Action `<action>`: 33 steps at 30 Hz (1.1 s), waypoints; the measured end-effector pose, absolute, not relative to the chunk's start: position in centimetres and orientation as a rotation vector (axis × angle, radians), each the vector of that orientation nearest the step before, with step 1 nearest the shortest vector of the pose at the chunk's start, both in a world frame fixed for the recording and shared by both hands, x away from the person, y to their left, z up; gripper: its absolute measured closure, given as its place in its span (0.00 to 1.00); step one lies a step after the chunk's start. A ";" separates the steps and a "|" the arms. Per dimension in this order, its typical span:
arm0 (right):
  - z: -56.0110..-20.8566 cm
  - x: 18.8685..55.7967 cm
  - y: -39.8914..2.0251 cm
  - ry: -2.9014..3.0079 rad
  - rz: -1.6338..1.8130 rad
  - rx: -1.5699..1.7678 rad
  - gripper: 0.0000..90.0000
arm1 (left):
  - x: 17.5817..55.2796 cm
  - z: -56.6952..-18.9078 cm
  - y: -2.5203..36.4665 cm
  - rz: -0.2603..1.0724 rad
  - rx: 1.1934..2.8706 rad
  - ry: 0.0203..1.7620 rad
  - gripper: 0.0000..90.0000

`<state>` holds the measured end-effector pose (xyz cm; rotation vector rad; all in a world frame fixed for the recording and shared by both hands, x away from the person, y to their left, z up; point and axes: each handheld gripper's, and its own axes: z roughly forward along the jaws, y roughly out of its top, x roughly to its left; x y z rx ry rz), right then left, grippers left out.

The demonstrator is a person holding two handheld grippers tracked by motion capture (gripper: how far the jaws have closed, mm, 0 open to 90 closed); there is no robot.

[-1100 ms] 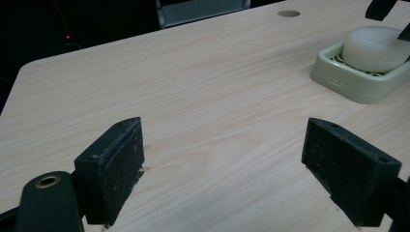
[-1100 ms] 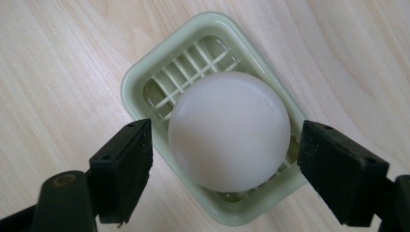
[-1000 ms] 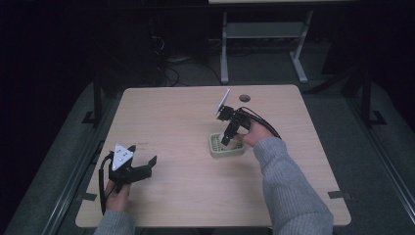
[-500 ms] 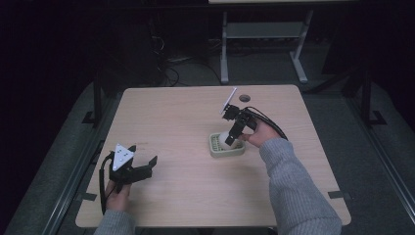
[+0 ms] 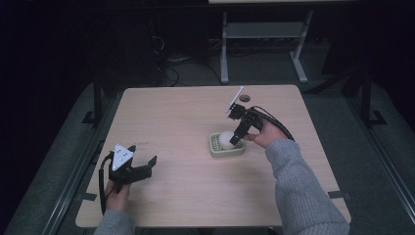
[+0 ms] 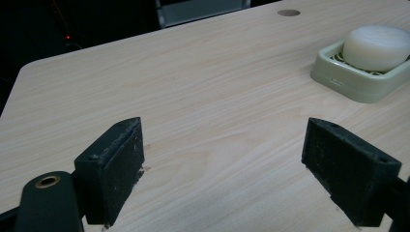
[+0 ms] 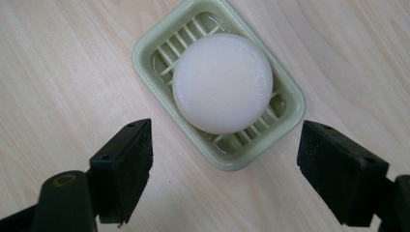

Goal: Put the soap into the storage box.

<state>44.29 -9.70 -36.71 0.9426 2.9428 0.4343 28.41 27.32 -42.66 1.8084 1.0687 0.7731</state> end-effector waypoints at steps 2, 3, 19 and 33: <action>-36.6 44.2 -9.9 2.935 0.437 0.928 0.22 | 28.4 -42.7 27.3 0.772 1.806 1.069 0.16; -36.5 44.1 -10.0 2.937 0.437 0.935 0.22 | 28.4 -42.7 27.3 0.773 1.809 1.067 0.16; -36.1 43.3 -10.9 2.924 0.446 0.940 0.22 | 28.4 -42.7 27.3 0.773 1.813 1.067 0.16; -36.5 42.2 -12.3 2.916 0.463 0.961 0.22 | 28.4 -42.7 27.2 0.776 1.816 1.062 0.16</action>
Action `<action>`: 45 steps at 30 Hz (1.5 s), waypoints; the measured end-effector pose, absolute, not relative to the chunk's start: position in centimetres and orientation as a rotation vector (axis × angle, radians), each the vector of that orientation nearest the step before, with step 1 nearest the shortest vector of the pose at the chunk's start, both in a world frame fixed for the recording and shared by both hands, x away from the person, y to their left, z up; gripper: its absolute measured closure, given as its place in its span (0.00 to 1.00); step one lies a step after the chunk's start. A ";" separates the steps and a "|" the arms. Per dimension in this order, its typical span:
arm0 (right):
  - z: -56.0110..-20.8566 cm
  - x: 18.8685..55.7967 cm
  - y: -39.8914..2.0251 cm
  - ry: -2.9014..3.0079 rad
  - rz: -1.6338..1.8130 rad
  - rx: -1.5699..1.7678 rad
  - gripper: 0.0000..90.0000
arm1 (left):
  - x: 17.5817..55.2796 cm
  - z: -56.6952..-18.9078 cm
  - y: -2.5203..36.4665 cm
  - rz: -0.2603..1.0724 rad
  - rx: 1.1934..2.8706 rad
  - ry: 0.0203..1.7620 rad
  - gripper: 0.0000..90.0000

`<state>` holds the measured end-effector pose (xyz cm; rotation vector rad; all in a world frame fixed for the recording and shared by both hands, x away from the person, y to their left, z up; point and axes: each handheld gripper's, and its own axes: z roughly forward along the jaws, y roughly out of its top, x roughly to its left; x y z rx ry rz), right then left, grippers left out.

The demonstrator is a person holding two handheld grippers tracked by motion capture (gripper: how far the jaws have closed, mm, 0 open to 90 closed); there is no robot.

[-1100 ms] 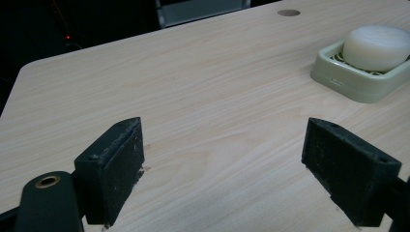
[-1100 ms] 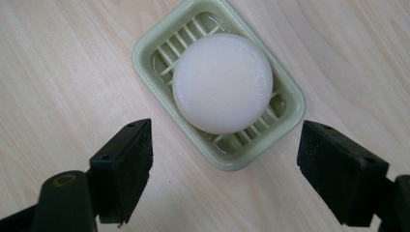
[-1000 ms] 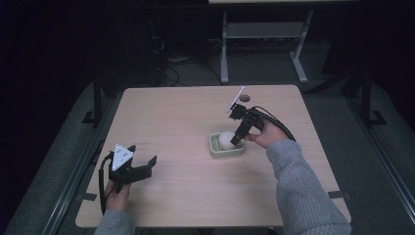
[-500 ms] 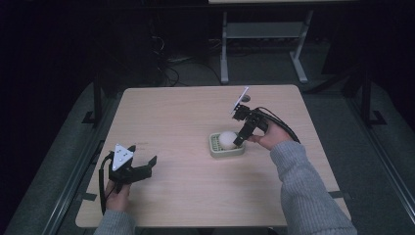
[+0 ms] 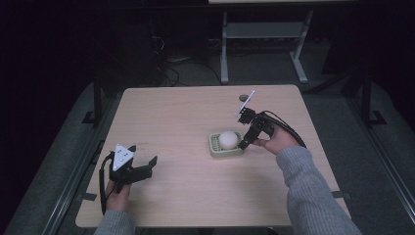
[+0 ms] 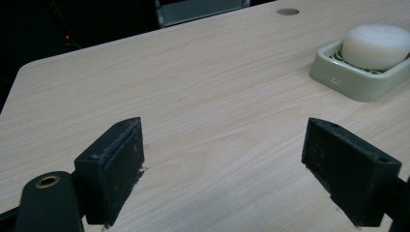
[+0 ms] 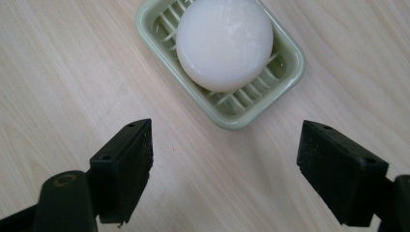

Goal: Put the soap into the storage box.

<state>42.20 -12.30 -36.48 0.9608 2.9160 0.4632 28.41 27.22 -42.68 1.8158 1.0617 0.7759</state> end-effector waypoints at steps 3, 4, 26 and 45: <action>-36.6 41.9 -12.7 2.915 0.462 0.963 0.22 | 28.4 -42.7 27.2 0.775 1.816 1.062 0.16; -36.6 41.9 -12.8 2.917 0.466 0.962 0.22 | 28.4 -42.7 27.2 0.776 1.816 1.061 0.16; -37.2 40.2 -15.0 2.903 0.499 1.001 0.22 | 28.4 -42.7 27.2 0.776 1.819 1.062 0.16; -37.8 38.8 -16.6 2.891 0.508 1.034 0.22 | 28.4 -42.7 27.1 0.773 1.819 1.063 0.16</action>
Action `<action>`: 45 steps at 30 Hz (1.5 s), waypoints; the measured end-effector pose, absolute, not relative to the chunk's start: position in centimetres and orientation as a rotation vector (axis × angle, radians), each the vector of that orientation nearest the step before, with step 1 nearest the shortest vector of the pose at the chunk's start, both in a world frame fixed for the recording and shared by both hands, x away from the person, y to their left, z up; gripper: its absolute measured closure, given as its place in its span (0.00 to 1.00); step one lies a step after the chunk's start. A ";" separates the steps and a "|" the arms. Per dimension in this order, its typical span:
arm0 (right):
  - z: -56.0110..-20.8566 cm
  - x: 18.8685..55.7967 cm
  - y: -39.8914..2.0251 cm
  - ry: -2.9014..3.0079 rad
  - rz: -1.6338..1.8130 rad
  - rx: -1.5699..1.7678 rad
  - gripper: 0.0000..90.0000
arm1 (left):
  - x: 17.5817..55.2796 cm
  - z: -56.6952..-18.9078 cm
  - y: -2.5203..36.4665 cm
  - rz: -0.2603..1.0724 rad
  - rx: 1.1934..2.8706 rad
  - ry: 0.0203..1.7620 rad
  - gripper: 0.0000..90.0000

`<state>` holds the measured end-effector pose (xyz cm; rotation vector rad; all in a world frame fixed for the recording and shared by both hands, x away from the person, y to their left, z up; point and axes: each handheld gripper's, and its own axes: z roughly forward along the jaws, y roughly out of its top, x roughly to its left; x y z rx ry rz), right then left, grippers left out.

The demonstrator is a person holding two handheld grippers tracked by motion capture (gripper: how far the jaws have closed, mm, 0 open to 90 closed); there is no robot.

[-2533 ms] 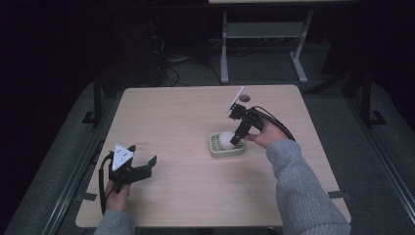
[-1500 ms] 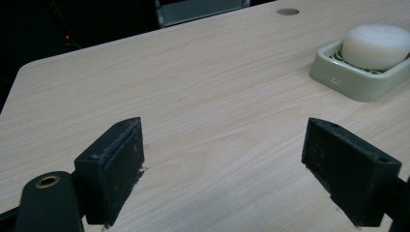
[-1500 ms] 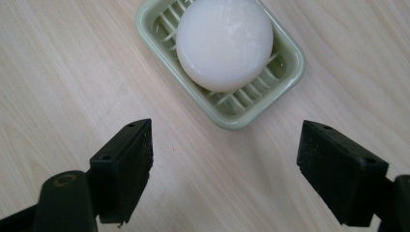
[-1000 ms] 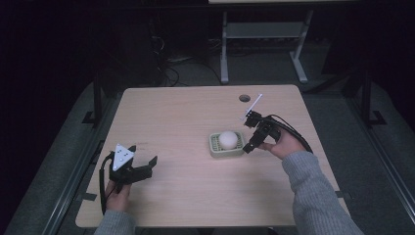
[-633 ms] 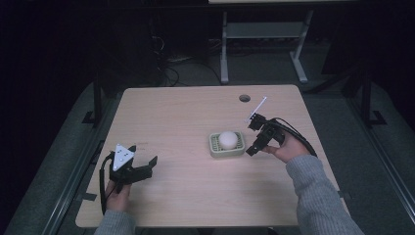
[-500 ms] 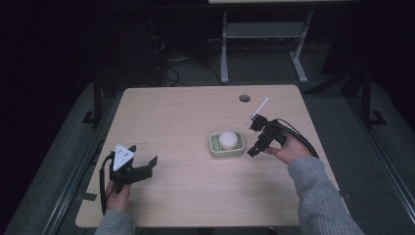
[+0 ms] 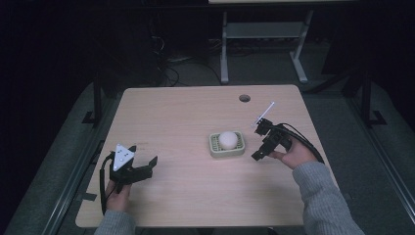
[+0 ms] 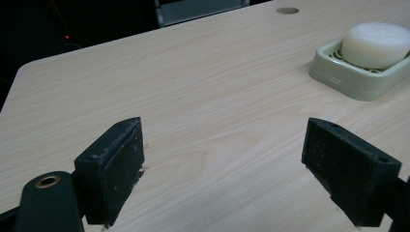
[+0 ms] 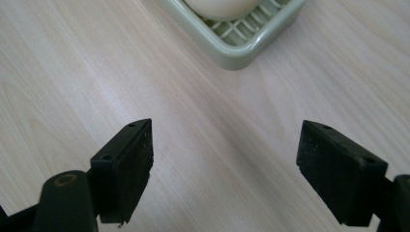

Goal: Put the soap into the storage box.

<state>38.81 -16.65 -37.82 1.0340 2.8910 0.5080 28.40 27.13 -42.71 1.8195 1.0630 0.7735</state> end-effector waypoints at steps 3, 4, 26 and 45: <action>-38.0 38.5 -17.0 2.889 0.512 1.045 0.22 | 28.4 -42.7 27.1 0.775 1.821 1.061 0.16; -38.0 38.4 -17.0 2.889 0.508 1.056 0.22 | 28.4 -42.7 27.1 0.775 1.822 1.061 0.16; -39.2 36.3 -19.4 2.862 0.540 1.098 0.22 | 28.4 -42.7 27.1 0.777 1.827 1.057 0.16; -41.5 33.0 -21.6 2.839 0.587 1.146 0.22 | 28.4 -42.7 27.0 0.777 1.835 1.050 0.16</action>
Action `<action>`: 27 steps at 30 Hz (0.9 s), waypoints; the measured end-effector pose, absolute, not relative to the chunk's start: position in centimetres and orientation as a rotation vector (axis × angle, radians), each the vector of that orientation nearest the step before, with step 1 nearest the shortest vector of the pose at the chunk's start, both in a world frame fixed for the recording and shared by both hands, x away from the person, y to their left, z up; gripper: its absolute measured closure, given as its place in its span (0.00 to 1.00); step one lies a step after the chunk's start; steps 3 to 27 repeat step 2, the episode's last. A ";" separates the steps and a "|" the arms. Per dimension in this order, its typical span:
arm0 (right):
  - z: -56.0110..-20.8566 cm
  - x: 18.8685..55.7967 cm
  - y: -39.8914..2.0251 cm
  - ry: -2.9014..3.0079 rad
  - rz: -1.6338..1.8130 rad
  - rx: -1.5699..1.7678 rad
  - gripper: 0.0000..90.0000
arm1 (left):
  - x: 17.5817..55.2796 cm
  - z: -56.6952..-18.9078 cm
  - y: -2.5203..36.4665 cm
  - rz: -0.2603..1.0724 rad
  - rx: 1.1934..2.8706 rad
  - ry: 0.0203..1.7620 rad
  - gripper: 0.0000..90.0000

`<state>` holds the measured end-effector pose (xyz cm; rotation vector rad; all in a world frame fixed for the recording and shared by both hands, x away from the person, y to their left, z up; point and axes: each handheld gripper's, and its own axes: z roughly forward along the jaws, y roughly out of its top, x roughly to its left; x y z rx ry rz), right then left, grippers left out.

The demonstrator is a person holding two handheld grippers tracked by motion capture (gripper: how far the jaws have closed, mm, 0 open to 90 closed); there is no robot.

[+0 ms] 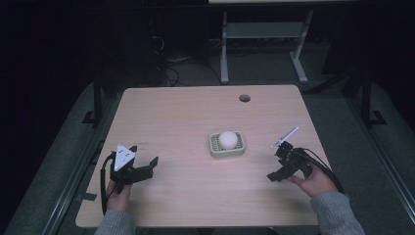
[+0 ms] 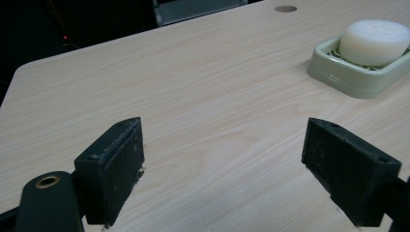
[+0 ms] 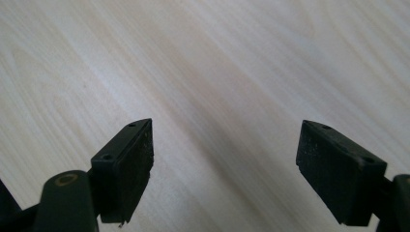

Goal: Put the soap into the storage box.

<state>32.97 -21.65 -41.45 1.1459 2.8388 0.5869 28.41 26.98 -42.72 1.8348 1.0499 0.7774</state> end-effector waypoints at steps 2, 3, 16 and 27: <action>-41.7 32.5 -21.7 2.837 0.588 1.141 0.22 | 28.4 -42.8 26.9 0.775 1.832 1.047 0.16; -41.7 32.5 -21.7 2.837 0.588 1.141 0.22 | 28.4 -42.8 26.9 0.775 1.832 1.047 0.16; -41.7 32.5 -21.7 2.837 0.588 1.141 0.22 | 28.4 -42.8 26.9 0.775 1.832 1.047 0.16; -41.7 32.5 -21.7 2.837 0.588 1.141 0.22 | 28.4 -42.8 26.9 0.775 1.832 1.047 0.16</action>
